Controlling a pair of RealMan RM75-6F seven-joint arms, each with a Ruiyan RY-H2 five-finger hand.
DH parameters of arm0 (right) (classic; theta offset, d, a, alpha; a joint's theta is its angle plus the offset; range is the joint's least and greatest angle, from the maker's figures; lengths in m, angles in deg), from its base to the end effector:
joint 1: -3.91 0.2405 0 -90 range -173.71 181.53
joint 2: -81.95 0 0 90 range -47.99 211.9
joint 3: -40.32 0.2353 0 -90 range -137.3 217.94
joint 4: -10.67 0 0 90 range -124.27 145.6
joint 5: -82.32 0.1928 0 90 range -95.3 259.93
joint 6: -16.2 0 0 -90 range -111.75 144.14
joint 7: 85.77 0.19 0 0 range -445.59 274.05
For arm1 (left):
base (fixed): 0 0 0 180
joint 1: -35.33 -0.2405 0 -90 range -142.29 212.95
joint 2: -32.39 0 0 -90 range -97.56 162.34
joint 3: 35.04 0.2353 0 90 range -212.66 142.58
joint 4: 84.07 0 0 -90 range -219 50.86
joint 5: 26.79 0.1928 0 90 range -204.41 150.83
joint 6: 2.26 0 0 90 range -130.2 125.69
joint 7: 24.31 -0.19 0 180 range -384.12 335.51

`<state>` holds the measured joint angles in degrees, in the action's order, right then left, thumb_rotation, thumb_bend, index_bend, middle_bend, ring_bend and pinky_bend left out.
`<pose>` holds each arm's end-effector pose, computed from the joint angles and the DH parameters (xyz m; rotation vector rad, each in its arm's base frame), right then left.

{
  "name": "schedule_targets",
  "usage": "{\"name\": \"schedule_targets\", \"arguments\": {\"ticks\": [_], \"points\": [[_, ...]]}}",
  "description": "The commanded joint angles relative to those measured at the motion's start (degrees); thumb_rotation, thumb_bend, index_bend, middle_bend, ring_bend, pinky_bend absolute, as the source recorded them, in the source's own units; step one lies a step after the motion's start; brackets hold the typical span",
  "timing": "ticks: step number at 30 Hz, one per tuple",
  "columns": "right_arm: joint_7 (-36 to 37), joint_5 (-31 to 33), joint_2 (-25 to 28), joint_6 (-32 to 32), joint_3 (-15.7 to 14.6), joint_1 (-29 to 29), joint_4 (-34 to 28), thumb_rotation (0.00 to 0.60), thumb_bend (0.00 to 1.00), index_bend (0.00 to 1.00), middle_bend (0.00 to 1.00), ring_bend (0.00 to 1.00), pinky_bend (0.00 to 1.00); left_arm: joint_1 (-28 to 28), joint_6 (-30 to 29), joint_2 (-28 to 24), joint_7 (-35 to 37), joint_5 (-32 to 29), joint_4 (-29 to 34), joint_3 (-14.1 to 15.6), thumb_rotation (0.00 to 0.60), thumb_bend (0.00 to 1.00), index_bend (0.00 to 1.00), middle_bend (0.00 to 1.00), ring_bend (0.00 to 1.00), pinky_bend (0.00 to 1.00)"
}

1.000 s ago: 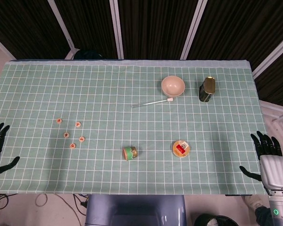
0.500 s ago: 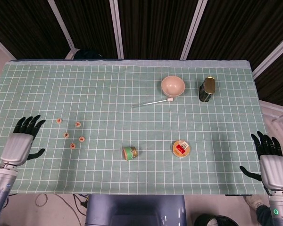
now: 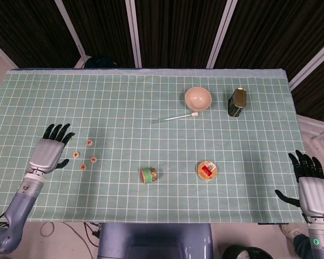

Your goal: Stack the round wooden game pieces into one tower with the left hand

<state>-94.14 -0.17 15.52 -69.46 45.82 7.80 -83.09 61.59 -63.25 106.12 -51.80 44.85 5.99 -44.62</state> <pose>-0.2869 -0.2269 0.1654 1.3234 -0.8446 0.8361 -0.2216 0.3356 0.0764 -1.7307 -0.7208 -0.6616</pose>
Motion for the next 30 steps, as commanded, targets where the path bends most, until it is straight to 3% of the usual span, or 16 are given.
{"name": "schedule_targets", "arguments": {"ticks": [1,30], "points": [[-0.04,0.06,-0.01,0.0,0.02,0.0,-0.05,0.6,0.23,0.05,0.01,0.04,0.0,1.75,1.25,2.01,-1.46,-1.28,-1.76,-0.06,0.6,0.2,0.23,0.0,0.0,0.0],[0.72,1.08,0.6,0.09,0.49,-0.13,-0.37,0.6,0.23,0.05,0.01,0.04,0.0,6.9,4.64,13.72,-5.89,-5.13,-10.52,3.96,0.6,0.24,0.39,0.0,0.0,0.0]]}}
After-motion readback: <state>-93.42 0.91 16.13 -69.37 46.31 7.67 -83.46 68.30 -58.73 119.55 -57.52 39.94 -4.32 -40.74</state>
